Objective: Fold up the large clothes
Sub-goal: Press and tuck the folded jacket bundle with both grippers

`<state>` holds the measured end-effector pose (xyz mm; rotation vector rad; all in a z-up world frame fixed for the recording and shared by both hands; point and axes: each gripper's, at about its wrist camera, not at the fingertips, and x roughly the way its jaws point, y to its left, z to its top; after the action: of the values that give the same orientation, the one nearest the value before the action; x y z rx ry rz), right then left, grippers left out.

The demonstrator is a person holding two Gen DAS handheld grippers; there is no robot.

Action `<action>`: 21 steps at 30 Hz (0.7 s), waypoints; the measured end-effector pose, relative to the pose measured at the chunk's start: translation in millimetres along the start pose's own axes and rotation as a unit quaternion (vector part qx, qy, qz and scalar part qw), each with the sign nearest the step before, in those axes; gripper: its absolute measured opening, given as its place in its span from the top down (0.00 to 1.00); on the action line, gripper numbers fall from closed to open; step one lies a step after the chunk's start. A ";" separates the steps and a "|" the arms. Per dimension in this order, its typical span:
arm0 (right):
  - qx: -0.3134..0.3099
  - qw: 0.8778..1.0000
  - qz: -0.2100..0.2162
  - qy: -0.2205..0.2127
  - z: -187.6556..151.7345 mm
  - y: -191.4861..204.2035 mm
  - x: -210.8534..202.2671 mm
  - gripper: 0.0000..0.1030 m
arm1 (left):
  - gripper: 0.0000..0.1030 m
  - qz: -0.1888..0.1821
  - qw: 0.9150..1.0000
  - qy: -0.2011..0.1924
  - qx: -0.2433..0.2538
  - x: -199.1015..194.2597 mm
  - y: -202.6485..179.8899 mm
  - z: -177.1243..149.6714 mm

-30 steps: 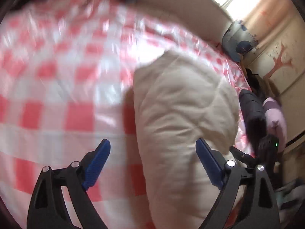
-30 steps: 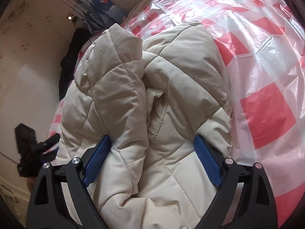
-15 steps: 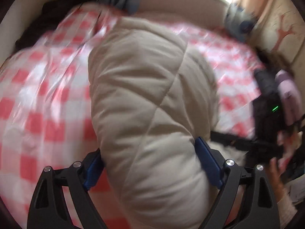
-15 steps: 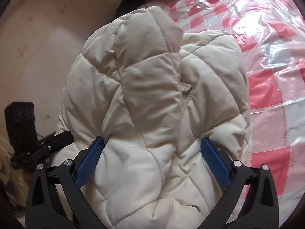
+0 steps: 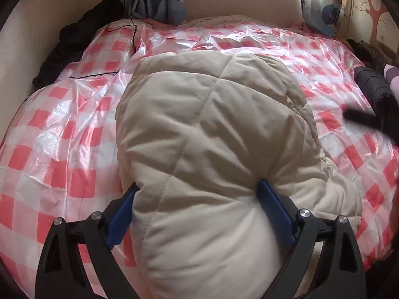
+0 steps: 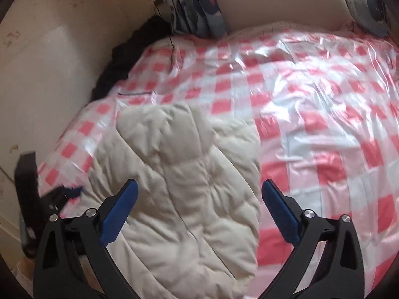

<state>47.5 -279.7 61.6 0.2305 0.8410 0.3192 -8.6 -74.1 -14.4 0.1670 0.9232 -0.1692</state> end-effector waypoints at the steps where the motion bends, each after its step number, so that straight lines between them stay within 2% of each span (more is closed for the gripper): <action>1: -0.001 1.000 0.009 0.002 12.4 7.1 10.7 0.07 | 0.13 0.003 1.000 -0.003 0.003 -1.4 0.7 -0.7; 2: 0.008 1.000 0.016 0.012 21.6 8.7 27.9 0.07 | 0.13 0.007 1.000 -0.006 0.008 -1.4 -0.4 -1.5; 4: 0.052 0.997 -0.024 0.053 21.2 -9.3 77.7 0.07 | 0.12 0.009 1.000 -0.015 0.011 -3.2 -2.3 -3.3; 5: 0.067 0.995 -0.019 0.073 9.6 -21.1 106.5 0.07 | 0.11 0.001 1.000 -0.022 0.009 -0.5 -2.8 -4.4; 6: 0.105 0.991 0.011 0.077 -7.7 -35.5 122.8 0.06 | 0.11 -0.013 1.000 -0.027 0.003 7.4 -1.5 -2.8; 7: 0.129 0.989 0.024 0.063 -16.1 -47.3 125.4 0.06 | 0.10 -0.019 0.999 -0.033 -0.002 11.2 -1.8 -2.5; 9: 0.114 0.991 0.006 0.066 -14.0 -42.9 123.9 0.07 | 0.09 -0.013 0.999 -0.037 -0.002 13.5 -4.4 -1.6; 12: 0.121 0.988 0.007 0.097 -0.6 -44.3 111.7 0.07 | 0.09 -0.056 0.997 -0.044 -0.038 6.0 15.0 -0.9; 14: 0.115 0.991 0.002 0.068 2.6 -42.0 80.5 0.07 | 0.09 -0.081 0.994 -0.036 -0.070 7.4 34.7 -5.0; 15: 0.088 0.995 0.006 0.046 -4.6 -38.6 67.5 0.07 | 0.09 -0.084 0.993 -0.033 -0.080 9.3 41.4 -7.8; 16: 0.058 0.997 -0.014 0.039 -15.3 -31.4 56.8 0.07 | 0.09 -0.085 0.992 -0.029 -0.087 10.9 44.6 -9.4; 18: -0.020 0.994 -0.073 0.084 -48.0 -22.4 75.0 0.07 | 0.09 -0.089 0.992 -0.023 -0.086 11.2 43.6 -9.2; 19: -0.008 0.994 -0.066 0.087 -60.6 -32.9 82.6 0.07 | 0.08 -0.086 0.993 -0.020 -0.075 12.2 39.6 -9.1; 21: 0.042 0.993 -0.045 0.104 -64.4 -53.2 89.1 0.07 | 0.08 -0.079 0.995 -0.021 -0.061 9.8 33.2 -10.2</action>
<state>63.9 -291.7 -58.9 0.2399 1.0684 0.2246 -3.6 -40.3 -26.0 -0.0224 0.9023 -0.2615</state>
